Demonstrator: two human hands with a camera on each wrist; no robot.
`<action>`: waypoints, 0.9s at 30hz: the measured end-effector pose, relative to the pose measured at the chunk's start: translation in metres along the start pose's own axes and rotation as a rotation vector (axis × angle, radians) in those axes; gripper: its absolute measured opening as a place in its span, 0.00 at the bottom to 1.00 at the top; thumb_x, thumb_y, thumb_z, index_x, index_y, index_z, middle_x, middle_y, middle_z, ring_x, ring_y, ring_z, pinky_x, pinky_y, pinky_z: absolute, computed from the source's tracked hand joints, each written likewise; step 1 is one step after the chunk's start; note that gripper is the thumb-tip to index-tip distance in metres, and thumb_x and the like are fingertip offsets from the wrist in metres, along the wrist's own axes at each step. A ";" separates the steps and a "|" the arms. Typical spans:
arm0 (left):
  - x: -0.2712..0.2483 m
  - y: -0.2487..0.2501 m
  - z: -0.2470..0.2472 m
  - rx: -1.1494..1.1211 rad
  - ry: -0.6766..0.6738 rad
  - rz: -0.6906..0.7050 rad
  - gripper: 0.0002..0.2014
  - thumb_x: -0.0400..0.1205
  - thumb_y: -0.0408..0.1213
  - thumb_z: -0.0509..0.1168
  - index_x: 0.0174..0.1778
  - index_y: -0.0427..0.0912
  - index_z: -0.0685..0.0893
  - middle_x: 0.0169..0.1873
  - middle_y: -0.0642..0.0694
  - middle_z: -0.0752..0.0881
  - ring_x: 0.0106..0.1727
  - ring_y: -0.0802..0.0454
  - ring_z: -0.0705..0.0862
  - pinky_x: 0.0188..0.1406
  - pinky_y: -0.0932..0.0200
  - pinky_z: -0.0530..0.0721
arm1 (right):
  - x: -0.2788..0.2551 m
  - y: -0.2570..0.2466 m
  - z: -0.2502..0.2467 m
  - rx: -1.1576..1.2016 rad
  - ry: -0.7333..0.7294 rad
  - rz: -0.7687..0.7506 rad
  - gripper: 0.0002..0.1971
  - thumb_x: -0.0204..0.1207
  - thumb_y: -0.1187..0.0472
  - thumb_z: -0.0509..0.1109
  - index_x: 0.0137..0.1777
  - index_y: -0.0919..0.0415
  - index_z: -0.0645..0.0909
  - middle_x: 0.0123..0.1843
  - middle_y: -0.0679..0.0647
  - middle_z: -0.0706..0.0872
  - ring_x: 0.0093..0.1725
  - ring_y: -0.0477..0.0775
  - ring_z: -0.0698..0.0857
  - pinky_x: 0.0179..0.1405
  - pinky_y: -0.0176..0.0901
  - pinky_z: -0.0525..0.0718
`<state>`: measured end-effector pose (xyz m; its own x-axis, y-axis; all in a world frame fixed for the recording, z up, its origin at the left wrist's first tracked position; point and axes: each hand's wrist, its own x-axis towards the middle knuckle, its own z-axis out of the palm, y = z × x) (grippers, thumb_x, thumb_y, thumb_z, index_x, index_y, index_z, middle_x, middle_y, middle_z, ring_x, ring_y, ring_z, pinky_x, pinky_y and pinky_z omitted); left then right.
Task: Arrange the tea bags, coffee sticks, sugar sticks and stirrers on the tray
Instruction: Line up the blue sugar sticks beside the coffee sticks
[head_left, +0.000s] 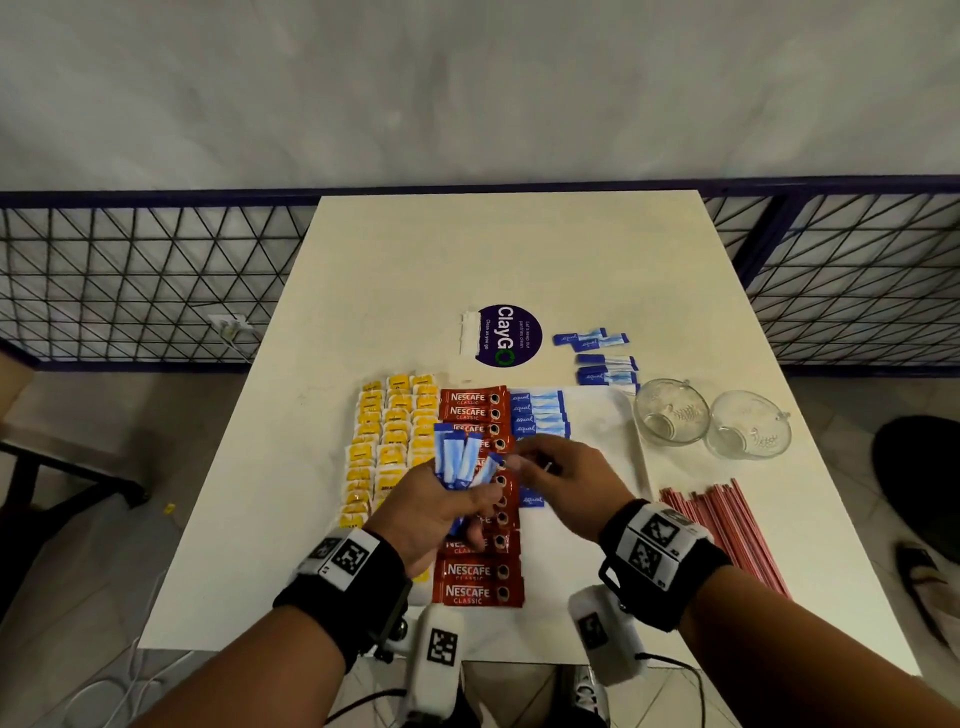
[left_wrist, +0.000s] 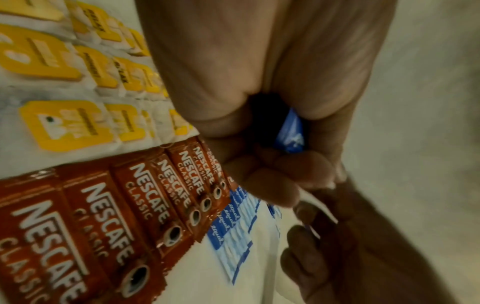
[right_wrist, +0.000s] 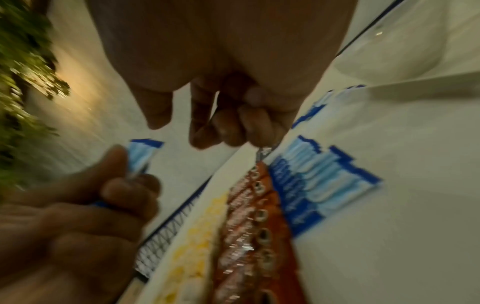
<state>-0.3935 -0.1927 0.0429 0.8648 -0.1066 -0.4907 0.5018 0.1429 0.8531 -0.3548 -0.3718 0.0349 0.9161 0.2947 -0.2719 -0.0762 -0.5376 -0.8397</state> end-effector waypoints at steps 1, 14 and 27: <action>0.001 0.004 0.003 0.015 -0.043 -0.006 0.08 0.78 0.26 0.70 0.52 0.35 0.82 0.26 0.46 0.82 0.20 0.50 0.76 0.20 0.60 0.79 | 0.000 -0.005 0.001 0.041 -0.028 -0.030 0.08 0.77 0.45 0.70 0.48 0.47 0.84 0.41 0.46 0.88 0.40 0.43 0.85 0.42 0.37 0.82; 0.014 0.015 0.018 -0.029 -0.004 0.002 0.06 0.82 0.29 0.66 0.53 0.33 0.80 0.34 0.37 0.87 0.18 0.53 0.75 0.22 0.59 0.81 | -0.007 0.012 -0.026 0.441 0.195 0.187 0.10 0.75 0.68 0.68 0.33 0.59 0.81 0.28 0.54 0.80 0.23 0.51 0.70 0.24 0.39 0.67; 0.024 -0.012 -0.009 0.137 0.260 0.060 0.02 0.84 0.33 0.66 0.47 0.39 0.83 0.31 0.41 0.88 0.18 0.50 0.75 0.30 0.53 0.80 | -0.029 0.084 -0.024 0.268 0.121 0.531 0.12 0.72 0.69 0.69 0.27 0.62 0.82 0.23 0.57 0.79 0.18 0.53 0.70 0.16 0.35 0.67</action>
<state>-0.3788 -0.1878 0.0199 0.8779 0.1566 -0.4525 0.4574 0.0053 0.8893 -0.3782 -0.4449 -0.0163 0.7626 -0.0603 -0.6441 -0.6175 -0.3644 -0.6970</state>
